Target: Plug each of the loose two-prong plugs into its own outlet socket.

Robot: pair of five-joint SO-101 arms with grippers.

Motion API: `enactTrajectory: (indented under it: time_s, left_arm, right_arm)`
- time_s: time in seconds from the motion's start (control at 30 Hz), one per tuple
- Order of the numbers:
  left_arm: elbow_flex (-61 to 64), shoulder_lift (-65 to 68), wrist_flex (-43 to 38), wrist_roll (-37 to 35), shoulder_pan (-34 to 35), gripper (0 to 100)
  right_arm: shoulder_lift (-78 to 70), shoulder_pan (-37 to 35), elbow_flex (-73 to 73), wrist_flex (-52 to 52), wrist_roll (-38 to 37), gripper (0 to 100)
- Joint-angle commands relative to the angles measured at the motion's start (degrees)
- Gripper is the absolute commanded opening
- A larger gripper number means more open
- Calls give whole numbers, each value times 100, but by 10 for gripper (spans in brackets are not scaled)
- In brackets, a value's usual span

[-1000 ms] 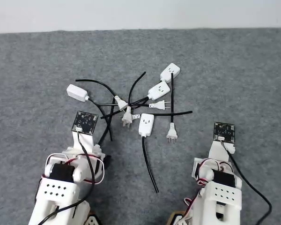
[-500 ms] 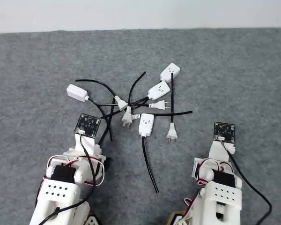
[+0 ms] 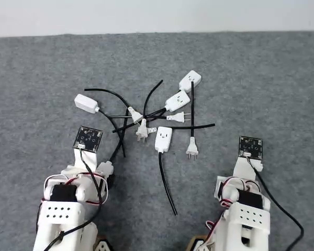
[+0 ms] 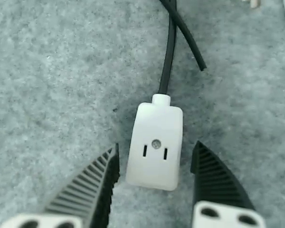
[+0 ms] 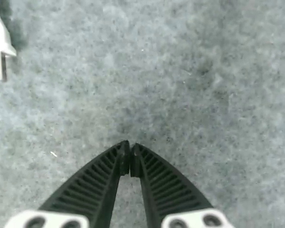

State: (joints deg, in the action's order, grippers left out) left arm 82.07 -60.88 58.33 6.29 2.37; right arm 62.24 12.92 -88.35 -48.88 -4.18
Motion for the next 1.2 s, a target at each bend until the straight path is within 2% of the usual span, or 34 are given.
enactTrajectory:
  time_s: [0.0,0.07,0.13,0.3,0.5,0.7,0.9,1.17]
  left_arm:
    - [-708,-44,158,-105,18,235]
    - [-1270,-35,756,-316,-97,235]
    - [-1525,9,1187,-475,-536,235]
    - [-1051,141,879,-1319,-1275,232]
    - [-1604,1749,589,-1679,-1152,232]
    - [-2308,3508,642,-1679,-1099,232]
    - [-1807,3763,-237,-1653,-967,232]
    - [-1736,3754,-325,-1090,-624,232]
  right_arm:
    - [101,119,53,119,-88,8]
    - [101,119,53,119,-88,8]
    - [101,119,53,119,-88,8]
    - [101,207,53,119,-88,8]
    - [101,198,53,119,-88,8]
    - [101,207,53,119,-88,8]
    - [101,207,53,110,-246,8]
    - [101,207,53,110,-396,9]
